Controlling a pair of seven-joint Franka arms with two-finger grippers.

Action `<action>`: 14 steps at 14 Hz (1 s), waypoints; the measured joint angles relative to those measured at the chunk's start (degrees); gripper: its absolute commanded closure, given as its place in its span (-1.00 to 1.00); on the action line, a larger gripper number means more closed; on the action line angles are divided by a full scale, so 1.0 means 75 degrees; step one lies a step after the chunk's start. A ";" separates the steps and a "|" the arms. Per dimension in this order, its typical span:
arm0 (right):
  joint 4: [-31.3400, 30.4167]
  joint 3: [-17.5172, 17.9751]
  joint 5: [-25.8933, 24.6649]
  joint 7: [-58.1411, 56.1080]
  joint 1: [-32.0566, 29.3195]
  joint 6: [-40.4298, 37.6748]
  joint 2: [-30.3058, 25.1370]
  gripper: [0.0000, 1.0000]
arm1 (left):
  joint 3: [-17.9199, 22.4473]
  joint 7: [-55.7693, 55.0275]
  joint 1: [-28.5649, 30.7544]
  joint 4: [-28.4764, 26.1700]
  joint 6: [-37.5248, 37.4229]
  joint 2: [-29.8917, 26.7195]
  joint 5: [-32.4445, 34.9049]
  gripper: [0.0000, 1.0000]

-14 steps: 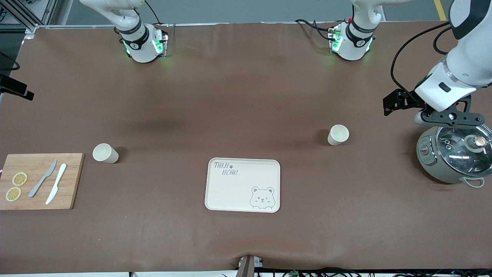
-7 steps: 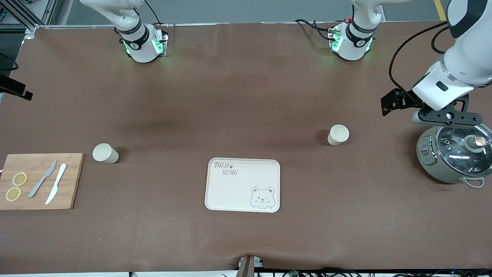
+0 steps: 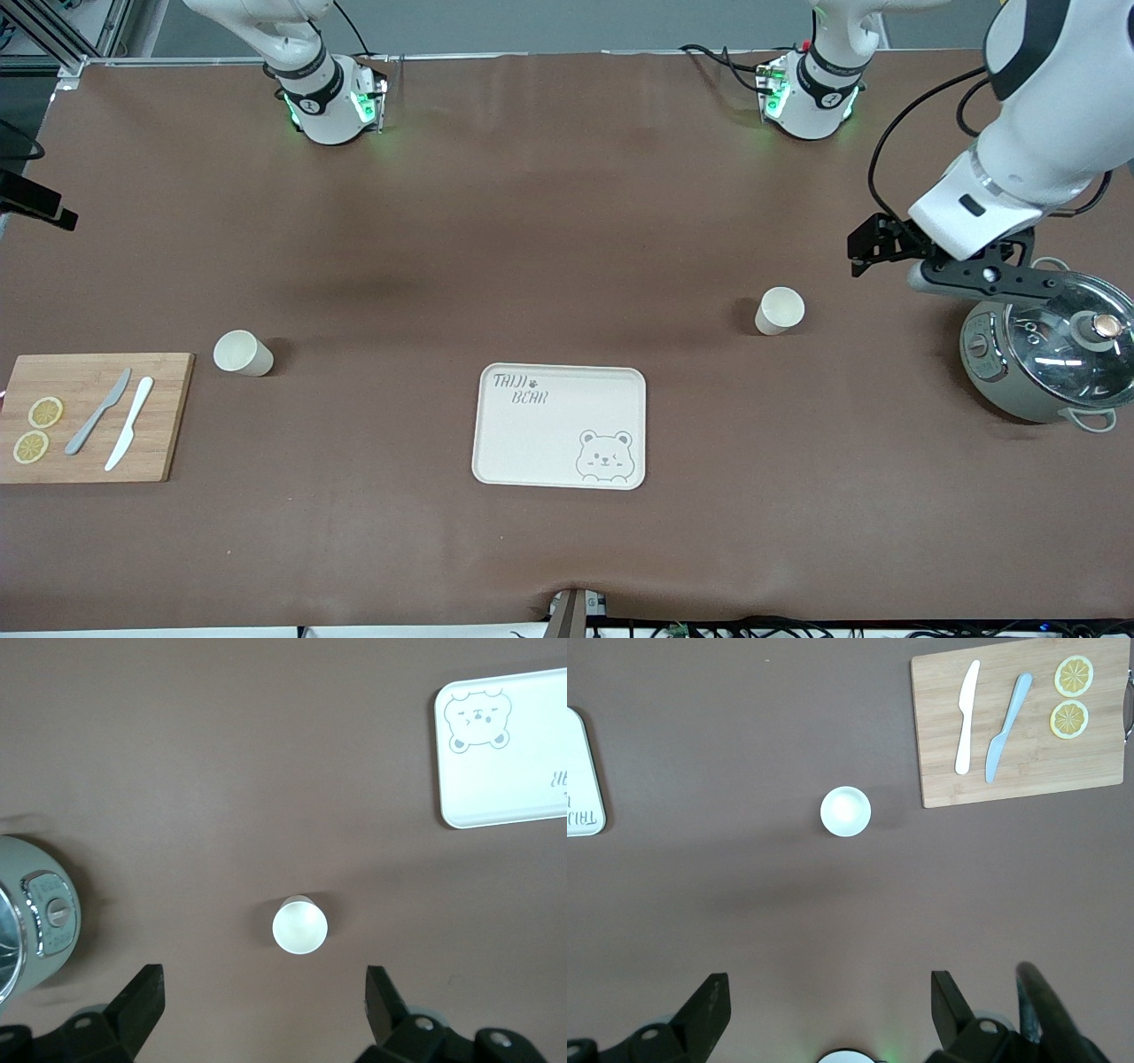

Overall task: Place white IKEA cup upright on tray with both arms
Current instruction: 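Move the left gripper down over the white cup near the pot, then grasp the white cup with the left gripper while the right gripper reaches the other cup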

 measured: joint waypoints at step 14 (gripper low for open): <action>-0.0079 0.0218 0.0003 0.0046 0.0012 -0.0282 0.0435 -1.00 | -0.0022 0.0514 0.0182 -0.3529 0.3330 -0.0048 0.0000 -1.00</action>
